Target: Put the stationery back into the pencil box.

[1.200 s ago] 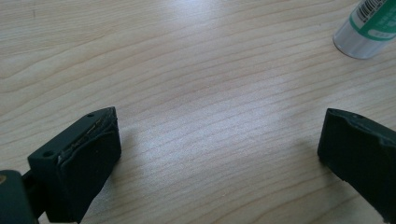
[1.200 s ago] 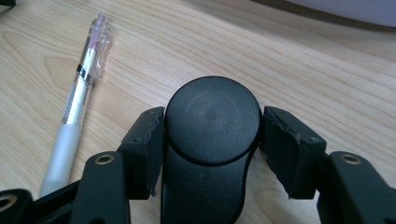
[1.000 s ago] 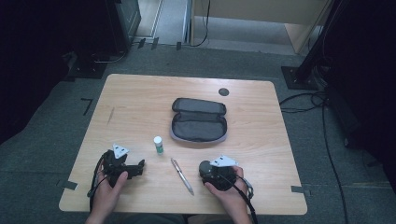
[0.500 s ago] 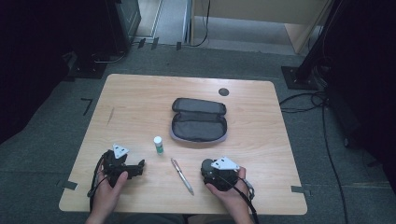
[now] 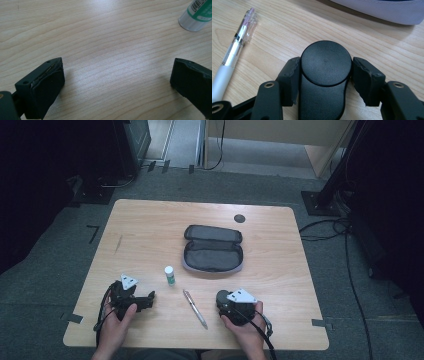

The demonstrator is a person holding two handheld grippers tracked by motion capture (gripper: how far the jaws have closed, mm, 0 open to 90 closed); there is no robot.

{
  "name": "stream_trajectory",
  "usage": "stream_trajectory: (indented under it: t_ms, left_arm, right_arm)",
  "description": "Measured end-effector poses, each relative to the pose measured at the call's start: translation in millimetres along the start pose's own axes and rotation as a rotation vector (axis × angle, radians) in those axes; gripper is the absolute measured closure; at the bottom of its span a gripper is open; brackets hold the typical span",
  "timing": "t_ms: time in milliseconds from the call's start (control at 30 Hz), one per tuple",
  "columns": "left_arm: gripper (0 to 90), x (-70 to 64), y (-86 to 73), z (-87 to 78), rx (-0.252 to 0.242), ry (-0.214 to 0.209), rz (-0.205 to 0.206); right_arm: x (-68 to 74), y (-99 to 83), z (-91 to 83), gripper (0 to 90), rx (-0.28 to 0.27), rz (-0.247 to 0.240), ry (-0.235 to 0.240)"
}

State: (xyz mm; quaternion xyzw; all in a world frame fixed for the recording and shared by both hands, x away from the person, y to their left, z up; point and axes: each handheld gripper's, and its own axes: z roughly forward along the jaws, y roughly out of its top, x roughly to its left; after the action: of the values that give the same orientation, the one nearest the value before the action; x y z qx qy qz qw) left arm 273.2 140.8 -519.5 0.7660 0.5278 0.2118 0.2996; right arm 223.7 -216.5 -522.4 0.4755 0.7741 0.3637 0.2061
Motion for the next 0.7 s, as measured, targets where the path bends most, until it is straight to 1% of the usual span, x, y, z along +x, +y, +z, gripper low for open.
stream_trajectory:
  t_ms: [100,200,300,433,500,533,567,667,700]
  left_arm:
    - [0.0,0.1,0.0,0.0,0.0,0.0,0.001]
    - [0.0,0.1,0.1,0.0,0.0,0.0,0.002]
    - [0.0,0.1,0.0,0.0,0.0,0.0,0.001]
    - [0.0,0.1,0.1,0.0,0.0,0.0,0.002]
    - [0.0,0.1,0.0,0.0,0.0,-0.001,0.001]
    - [0.0,0.1,0.0,0.0,0.0,-0.001,0.001]
    - [0.0,0.1,0.1,0.0,0.0,0.0,0.002]
    - [0.0,0.1,0.0,0.0,0.0,0.0,0.001]
    - [0.0,0.1,0.0,0.0,0.0,0.0,0.001]
  right_arm:
    - [0.0,0.9,-0.6,42.0,-0.001,0.005,-0.002]
    - [-1.2,2.9,-2.8,42.0,-0.017,0.03,0.018]
    - [-0.6,6.1,-4.9,42.1,-0.023,0.017,0.014]
    - [-0.5,10.0,-8.2,42.1,-0.028,0.016,0.01]
    - [-2.4,15.1,-12.5,42.1,-0.046,0.012,0.006]
    - [-2.4,15.1,-12.5,42.1,-0.046,0.012,0.006]
    - [-4.8,17.4,-14.8,42.1,-0.056,0.019,0.001]
    - [-7.0,18.4,-15.5,42.1,-0.06,0.029,0.004]
    - [-9.4,19.2,-16.3,42.1,-0.063,0.024,-0.005]
